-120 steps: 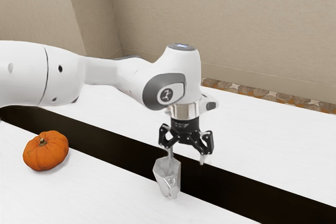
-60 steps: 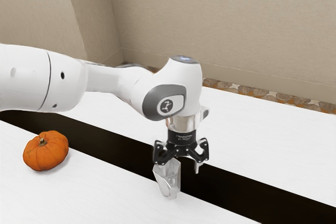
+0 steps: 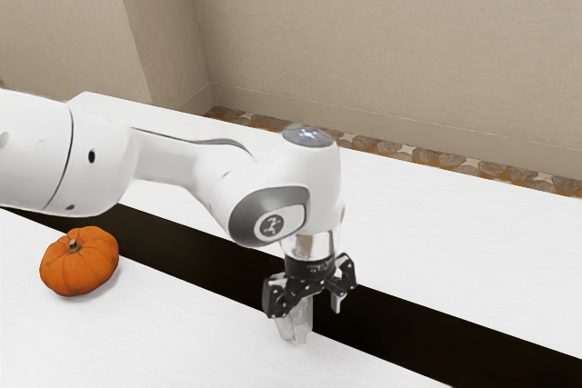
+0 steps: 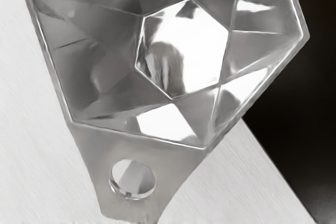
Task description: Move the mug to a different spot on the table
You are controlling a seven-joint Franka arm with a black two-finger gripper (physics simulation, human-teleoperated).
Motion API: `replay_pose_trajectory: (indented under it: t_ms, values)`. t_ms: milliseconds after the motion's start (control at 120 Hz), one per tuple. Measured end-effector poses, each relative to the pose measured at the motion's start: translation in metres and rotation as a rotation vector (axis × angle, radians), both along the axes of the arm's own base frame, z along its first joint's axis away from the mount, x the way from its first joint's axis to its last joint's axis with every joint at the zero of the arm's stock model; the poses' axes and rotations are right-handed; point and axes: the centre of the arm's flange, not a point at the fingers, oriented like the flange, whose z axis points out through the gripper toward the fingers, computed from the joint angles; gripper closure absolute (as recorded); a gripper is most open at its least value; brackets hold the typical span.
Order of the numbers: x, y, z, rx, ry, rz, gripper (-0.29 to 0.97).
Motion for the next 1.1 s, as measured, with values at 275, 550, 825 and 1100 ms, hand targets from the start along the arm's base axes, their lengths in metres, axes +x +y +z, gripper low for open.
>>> replay_pose_trajectory:
  t_ms: [275,550,825,1100]
  values:
    - [0.01,0.024,-0.014,0.029,0.008,0.113,0.0]
    - [0.007,0.027,-0.04,0.044,0.022,0.149,0.0]
    - [0.003,0.029,-0.054,0.04,0.015,0.172,0.02]
    - [0.006,0.029,-0.049,0.03,-0.002,0.172,0.43]
